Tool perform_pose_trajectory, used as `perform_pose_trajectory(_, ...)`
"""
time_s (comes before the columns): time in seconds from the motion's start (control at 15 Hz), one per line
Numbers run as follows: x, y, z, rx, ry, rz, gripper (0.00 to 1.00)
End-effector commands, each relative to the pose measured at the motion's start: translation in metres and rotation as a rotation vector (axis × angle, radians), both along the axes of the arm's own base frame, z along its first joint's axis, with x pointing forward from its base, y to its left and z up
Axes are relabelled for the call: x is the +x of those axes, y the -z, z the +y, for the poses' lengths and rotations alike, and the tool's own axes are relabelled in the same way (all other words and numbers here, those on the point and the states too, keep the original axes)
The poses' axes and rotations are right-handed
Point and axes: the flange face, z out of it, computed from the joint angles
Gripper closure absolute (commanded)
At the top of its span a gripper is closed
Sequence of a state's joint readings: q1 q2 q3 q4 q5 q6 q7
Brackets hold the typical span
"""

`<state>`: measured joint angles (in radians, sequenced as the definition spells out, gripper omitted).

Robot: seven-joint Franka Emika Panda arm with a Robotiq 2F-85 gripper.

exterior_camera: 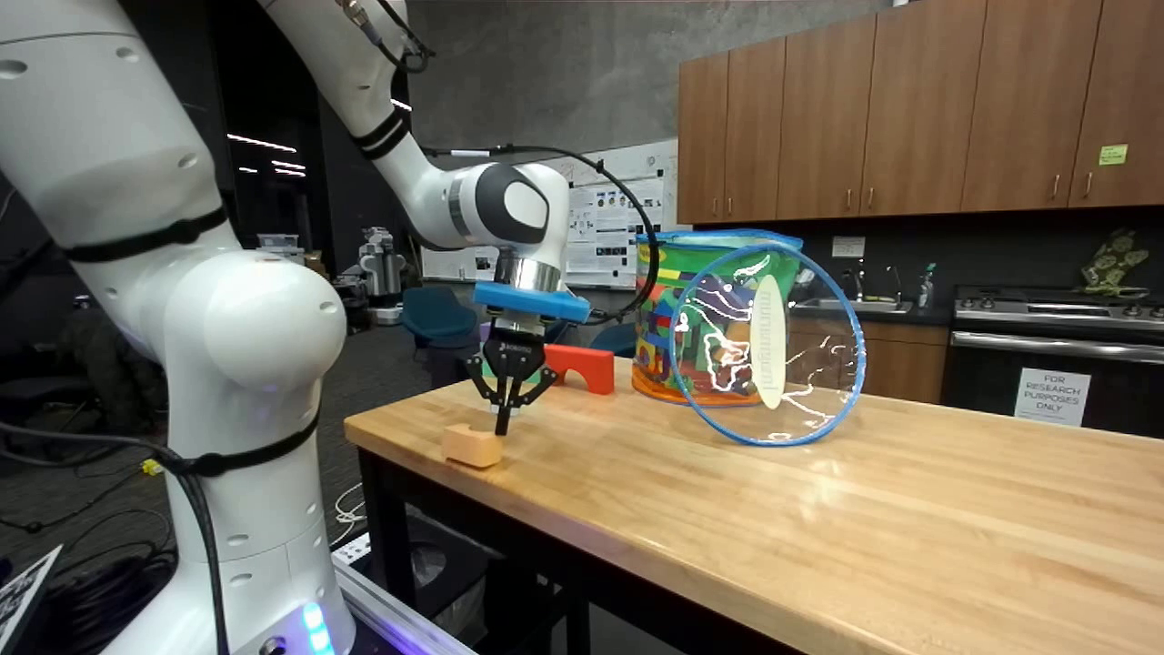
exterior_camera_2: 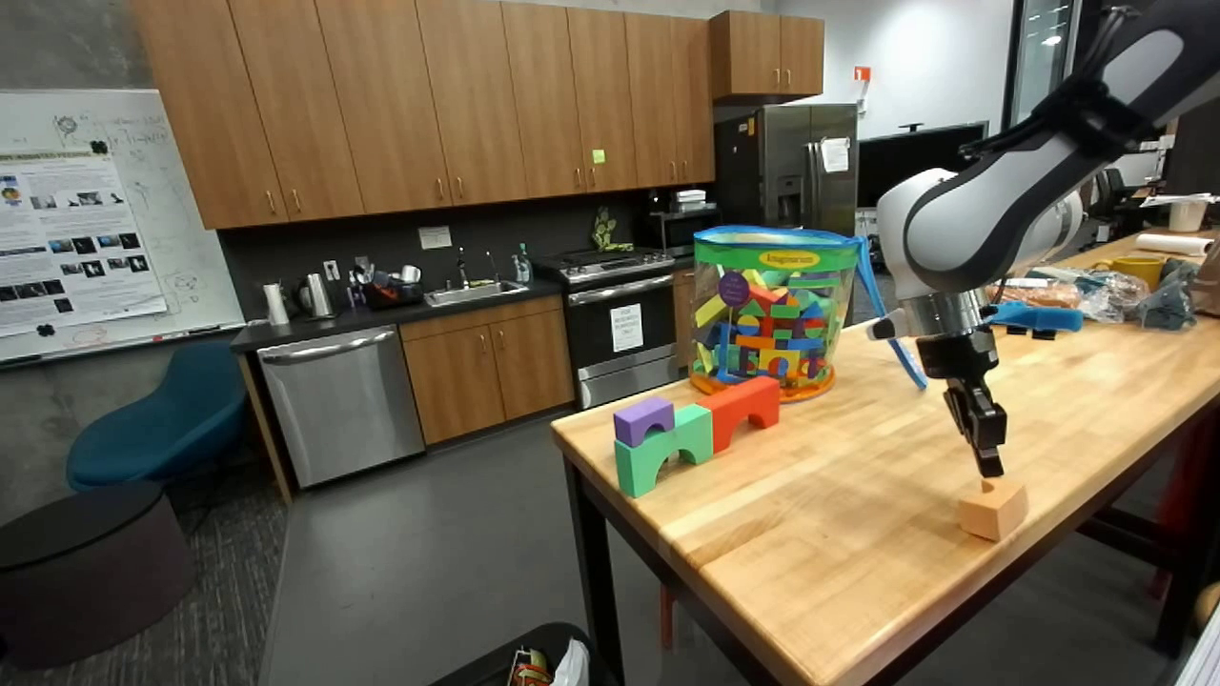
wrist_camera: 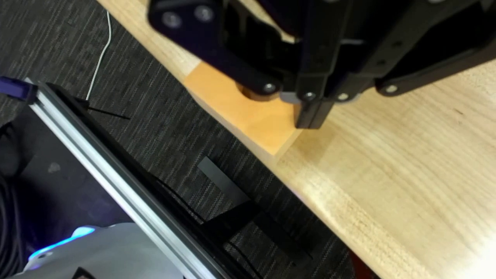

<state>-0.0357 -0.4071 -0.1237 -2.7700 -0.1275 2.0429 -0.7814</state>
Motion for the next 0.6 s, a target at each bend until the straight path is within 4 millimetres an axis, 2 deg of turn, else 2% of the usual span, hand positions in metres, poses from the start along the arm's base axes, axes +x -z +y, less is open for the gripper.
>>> perform_pose_trajectory(0.0,-0.001,0.016,0.011,-0.040,-0.012,0.008,1.00)
perform_pose_trajectory(0.53,0.005,0.021,0.022,-0.089,-0.034,-0.005,1.00)
